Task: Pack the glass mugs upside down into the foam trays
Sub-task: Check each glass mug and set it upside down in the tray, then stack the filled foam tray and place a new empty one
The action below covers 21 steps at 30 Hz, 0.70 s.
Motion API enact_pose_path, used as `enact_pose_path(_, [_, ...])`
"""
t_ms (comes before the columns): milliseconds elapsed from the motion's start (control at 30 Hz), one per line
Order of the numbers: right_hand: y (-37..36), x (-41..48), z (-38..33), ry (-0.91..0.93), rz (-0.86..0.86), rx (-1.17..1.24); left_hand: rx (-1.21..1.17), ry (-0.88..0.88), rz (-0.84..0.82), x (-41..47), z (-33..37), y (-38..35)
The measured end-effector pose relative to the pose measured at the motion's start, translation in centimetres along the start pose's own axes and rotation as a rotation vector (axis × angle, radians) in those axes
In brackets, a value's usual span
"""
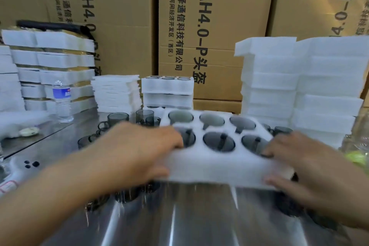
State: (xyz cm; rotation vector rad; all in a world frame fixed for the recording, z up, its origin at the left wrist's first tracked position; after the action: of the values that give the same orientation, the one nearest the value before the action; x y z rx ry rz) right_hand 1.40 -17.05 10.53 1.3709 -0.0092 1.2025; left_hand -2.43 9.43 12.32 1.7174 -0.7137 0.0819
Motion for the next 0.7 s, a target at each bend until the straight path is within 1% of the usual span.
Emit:
enact_pose_path(133, [0.0, 8.0, 2.4, -0.067, 0.166, -0.04, 0.045, 0.14, 0.132, 5.4, -7.7, 1.9])
enact_pose_path(200, [-1.4, 13.0, 3.5, -0.095, 0.191, -0.045, 0.065, 0.17, 0.187, 8.8, -12.4, 1.9])
enact_pose_path(267, [-3.4, 17.9, 4.4, -0.114, 0.201, -0.018, 0.064, 0.239, 0.212, 12.1, -16.9, 1.5])
enact_pose_path(367, [-6.8, 24.7, 5.5, -0.143, 0.175, -0.019, 0.03, 0.36, 0.181, 16.4, -22.1, 0.2])
enact_pose_path(467, [-10.6, 29.7, 7.0, -0.191, 0.115, -0.059, 0.032, 0.435, 0.148, 19.8, -25.4, -2.3])
enact_pose_path(567, [-14.2, 32.7, 8.2, -0.184, 0.09, -0.121, 0.075, 0.505, 0.088, 22.6, -27.7, -4.9])
enact_pose_path(700, [-17.6, 34.6, 9.7, -0.195, 0.051, -0.146, 0.132, 0.54, 0.046, 25.6, -28.7, -8.0])
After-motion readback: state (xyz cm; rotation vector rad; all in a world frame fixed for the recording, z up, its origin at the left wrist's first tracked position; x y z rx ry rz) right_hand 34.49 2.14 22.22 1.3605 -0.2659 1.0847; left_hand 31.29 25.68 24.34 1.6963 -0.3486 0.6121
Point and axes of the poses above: each hand's wrist, its own x-axis towards the middle knuckle, its own y-axis out of the back of the hand, z = x × y, the point moved 3 cm from there along x, towards the middle knuckle, and after that the axes turned 9 degrees about z, right-handed, at the moved point
